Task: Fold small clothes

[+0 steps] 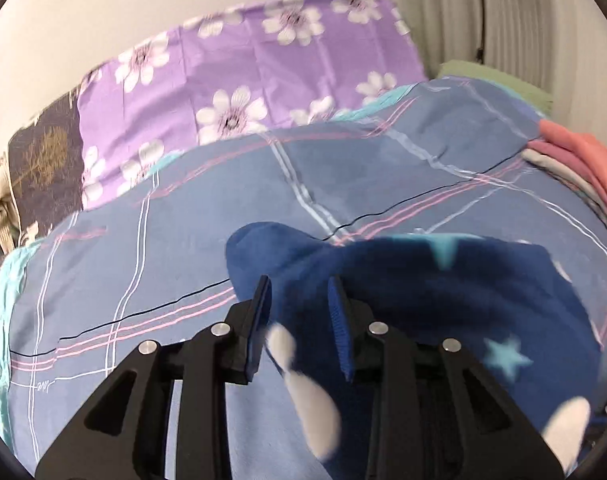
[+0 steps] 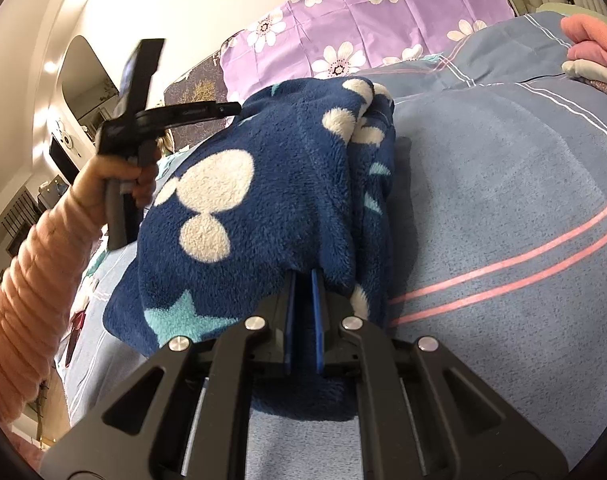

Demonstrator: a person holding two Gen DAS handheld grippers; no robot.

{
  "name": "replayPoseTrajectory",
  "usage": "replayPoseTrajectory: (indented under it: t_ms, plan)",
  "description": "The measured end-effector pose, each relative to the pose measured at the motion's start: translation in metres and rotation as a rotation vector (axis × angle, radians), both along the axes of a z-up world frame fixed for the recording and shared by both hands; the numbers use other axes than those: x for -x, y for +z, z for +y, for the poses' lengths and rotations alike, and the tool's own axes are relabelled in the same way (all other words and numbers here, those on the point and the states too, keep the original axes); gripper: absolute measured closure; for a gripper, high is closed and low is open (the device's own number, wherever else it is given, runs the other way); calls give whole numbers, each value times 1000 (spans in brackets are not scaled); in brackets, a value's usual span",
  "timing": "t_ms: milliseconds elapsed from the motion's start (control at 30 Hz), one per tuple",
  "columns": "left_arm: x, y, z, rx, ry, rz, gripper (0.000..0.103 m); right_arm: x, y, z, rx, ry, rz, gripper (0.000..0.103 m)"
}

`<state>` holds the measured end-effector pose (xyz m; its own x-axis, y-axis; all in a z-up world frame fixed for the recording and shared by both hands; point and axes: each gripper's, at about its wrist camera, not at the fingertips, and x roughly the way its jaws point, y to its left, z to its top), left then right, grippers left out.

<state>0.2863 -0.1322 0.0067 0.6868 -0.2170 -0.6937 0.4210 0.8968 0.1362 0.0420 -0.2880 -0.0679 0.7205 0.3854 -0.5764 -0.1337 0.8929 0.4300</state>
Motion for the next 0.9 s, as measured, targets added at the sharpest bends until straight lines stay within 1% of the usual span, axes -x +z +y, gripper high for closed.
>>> replayPoseTrajectory:
  t_ms: [33,67,100,133,167,200,233,333,400,433,467,533,567,600,633,667,700,733,767,800,833,867,900]
  plan:
    - [-11,-10,-2,1,-8,29,73,0,0,0,-1,0,0,97]
    - [-18,-19,-5,-29,-3,35,72,-1,0,-1,-3,1,0,97]
    - [-25,-36,-9,-100,21,35,72,-1,0,-1,-7,4,-1,97]
    - [-31,-55,-13,-153,43,46,73,-1,0,-1,-13,10,-6,97]
    - [-36,-62,-10,-87,67,71,79,-2,0,-1,-14,11,-6,97]
    - [-40,-62,-5,-8,103,95,79,-2,0,-1,-10,6,-5,97]
    - [-40,-62,-6,-19,100,92,79,-2,0,-1,-13,7,-5,97]
    - [-31,-54,-8,-93,89,78,79,-2,-1,-1,-14,9,-2,97]
    - [-22,-39,-10,-144,89,28,75,-2,0,0,-6,7,-1,97]
    - [-17,-30,-9,-153,90,2,74,-2,-1,1,-4,6,-1,97]
    - [-8,-23,-7,-140,80,-11,74,-2,-1,1,-3,4,-1,97]
    - [9,-5,-1,-73,49,-28,73,-2,-1,1,-6,3,0,97]
    - [25,7,3,-9,14,-35,70,-2,-1,1,-5,4,0,97]
    - [36,14,5,25,-19,-38,67,-2,-1,2,-1,3,-1,97]
    - [46,18,5,44,-49,-41,65,-2,0,3,2,2,-2,97]
    - [66,21,3,61,-106,-49,60,-2,0,3,6,1,-3,97]
    - [85,22,0,64,-163,-56,52,-2,0,4,10,0,-4,97]
    - [97,19,-2,60,-201,-57,49,-1,0,4,11,0,-4,97]
    - [113,11,-6,37,-253,-52,45,-1,1,5,13,0,-4,97]
    - [122,-2,-11,-13,-273,-53,45,-1,1,5,15,0,-4,97]
    - [128,-12,-13,-46,-260,-84,45,-1,1,5,14,1,-3,97]
    - [130,-23,-15,-60,-244,-102,45,-1,1,5,18,-1,-3,97]
    - [128,-26,-15,-45,-235,-89,46,-1,1,6,27,-4,-2,97]
